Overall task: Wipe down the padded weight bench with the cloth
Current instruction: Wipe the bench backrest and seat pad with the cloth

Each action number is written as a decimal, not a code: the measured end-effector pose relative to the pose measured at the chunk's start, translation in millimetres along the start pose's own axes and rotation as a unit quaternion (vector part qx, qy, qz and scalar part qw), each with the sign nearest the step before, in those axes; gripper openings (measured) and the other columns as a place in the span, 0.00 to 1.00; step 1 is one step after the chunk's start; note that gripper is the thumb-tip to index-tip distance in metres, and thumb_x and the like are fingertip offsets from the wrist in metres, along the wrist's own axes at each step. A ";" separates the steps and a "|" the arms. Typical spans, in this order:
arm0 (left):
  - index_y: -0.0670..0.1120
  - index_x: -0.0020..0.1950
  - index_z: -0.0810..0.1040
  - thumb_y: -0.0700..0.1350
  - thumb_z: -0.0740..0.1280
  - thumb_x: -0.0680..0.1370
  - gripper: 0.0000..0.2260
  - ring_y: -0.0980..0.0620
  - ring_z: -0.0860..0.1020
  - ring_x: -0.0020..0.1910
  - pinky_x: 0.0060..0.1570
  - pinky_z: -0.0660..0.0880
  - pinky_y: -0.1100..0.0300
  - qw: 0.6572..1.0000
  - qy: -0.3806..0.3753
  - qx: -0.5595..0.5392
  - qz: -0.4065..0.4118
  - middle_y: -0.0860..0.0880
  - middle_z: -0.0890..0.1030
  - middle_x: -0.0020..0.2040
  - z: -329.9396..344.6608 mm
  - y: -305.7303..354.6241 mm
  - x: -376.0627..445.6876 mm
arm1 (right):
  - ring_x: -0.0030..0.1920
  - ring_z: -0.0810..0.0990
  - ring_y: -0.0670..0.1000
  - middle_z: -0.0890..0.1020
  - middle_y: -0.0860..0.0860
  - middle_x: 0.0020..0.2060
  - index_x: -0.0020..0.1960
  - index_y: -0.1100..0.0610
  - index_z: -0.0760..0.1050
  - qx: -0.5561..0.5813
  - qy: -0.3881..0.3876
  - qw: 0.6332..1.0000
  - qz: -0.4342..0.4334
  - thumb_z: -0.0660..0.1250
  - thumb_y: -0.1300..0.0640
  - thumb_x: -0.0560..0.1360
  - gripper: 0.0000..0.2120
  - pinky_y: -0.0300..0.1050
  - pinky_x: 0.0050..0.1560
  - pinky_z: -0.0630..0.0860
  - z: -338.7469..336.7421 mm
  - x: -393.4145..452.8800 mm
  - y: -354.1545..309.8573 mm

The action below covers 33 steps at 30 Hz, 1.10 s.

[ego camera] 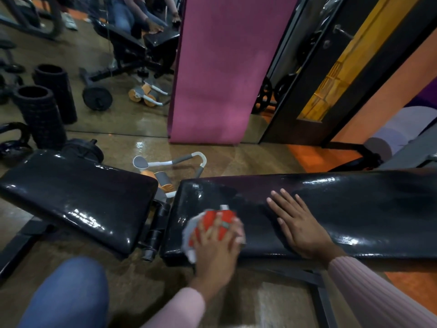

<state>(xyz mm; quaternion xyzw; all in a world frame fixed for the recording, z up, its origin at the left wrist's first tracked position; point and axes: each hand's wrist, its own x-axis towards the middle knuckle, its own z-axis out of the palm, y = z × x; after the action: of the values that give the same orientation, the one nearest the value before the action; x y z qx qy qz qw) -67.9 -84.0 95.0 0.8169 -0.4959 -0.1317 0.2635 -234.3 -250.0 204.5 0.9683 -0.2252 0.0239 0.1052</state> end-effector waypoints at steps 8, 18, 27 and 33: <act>0.67 0.70 0.58 0.64 0.42 0.76 0.23 0.41 0.53 0.74 0.69 0.51 0.41 0.999 0.015 0.002 0.044 0.52 0.58 0.76 -11.6 17.0 48.2 | 0.78 0.47 0.49 0.56 0.49 0.78 0.78 0.51 0.55 -0.001 -0.008 1.000 0.013 0.47 0.50 0.82 0.25 0.54 0.76 0.49 -1.4 -1.5 -1.6; 0.66 0.69 0.64 0.60 0.52 0.77 0.20 0.34 0.61 0.68 0.62 0.64 0.35 0.999 0.003 0.015 0.048 0.51 0.69 0.71 0.0 22.3 -4.3 | 0.78 0.46 0.50 0.55 0.49 0.78 0.78 0.50 0.54 0.006 -0.005 1.000 0.010 0.46 0.49 0.82 0.24 0.54 0.75 0.48 -1.9 -1.5 -1.6; 0.65 0.72 0.57 0.63 0.48 0.77 0.23 0.40 0.49 0.74 0.69 0.48 0.39 0.997 -0.045 -0.011 0.064 0.53 0.53 0.77 -12.8 39.7 102.6 | 0.78 0.46 0.49 0.55 0.48 0.78 0.78 0.49 0.53 0.012 0.001 1.000 0.011 0.48 0.51 0.81 0.25 0.53 0.75 0.48 -3.1 -2.2 -3.1; 0.69 0.71 0.51 0.64 0.41 0.78 0.21 0.42 0.48 0.75 0.72 0.49 0.41 0.992 -0.016 -0.051 -0.118 0.52 0.52 0.77 -16.5 -75.3 71.7 | 0.78 0.46 0.50 0.55 0.49 0.78 0.78 0.49 0.54 0.022 0.009 1.000 0.007 0.48 0.51 0.81 0.25 0.54 0.75 0.48 -2.2 -1.8 -2.2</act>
<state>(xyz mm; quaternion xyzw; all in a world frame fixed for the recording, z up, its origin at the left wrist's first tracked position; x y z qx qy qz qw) 29.7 -114.3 69.7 0.8530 -0.3926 -0.1998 0.2799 -235.0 -246.9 206.1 0.9686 -0.2303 0.0382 0.0855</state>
